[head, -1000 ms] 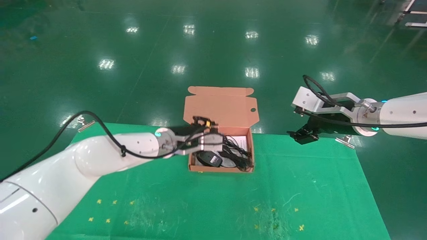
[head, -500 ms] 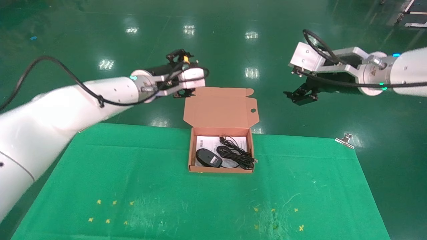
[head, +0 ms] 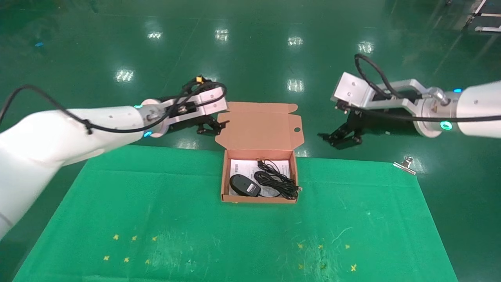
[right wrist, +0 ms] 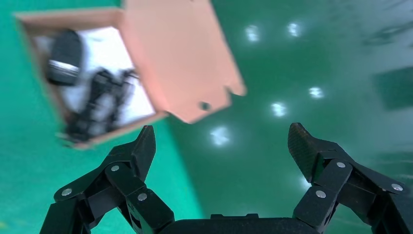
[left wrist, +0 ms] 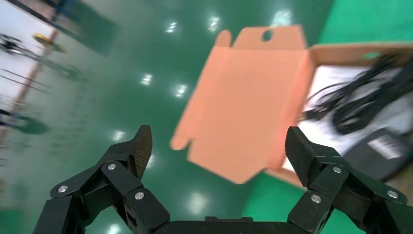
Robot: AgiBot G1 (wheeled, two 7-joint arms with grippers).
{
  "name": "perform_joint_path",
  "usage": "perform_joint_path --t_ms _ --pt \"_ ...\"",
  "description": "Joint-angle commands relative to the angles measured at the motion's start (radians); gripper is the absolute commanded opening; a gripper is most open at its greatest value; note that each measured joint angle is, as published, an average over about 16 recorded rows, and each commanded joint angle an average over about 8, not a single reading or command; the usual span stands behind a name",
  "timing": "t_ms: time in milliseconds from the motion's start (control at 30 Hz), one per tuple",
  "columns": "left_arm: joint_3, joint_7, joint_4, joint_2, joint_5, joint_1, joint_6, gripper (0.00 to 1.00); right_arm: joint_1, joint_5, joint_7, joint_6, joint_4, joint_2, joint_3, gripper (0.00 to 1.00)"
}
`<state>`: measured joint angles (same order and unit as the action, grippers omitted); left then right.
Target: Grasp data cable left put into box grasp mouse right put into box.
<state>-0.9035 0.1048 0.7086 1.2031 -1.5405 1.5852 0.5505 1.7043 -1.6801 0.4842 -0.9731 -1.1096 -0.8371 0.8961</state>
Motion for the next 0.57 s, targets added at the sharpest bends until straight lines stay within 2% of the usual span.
perform_joint_path --t_ms 33,467,567 --pt "0.021 -0.010 0.020 -0.020 0.027 -0.017 0.032 1.00 -0.022 0.033 -0.010 -0.018 -0.006 0.008 -0.021 1.00" --pt "0.196 -0.092 0.180 -0.186 0.254 -0.160 0.296 1.00 -0.200 0.302 -0.094 -0.166 -0.055 0.072 -0.196 1.00" --pt "0.218 -0.102 0.201 -0.207 0.283 -0.179 0.331 1.00 -0.223 0.337 -0.105 -0.185 -0.062 0.080 -0.218 1.00"
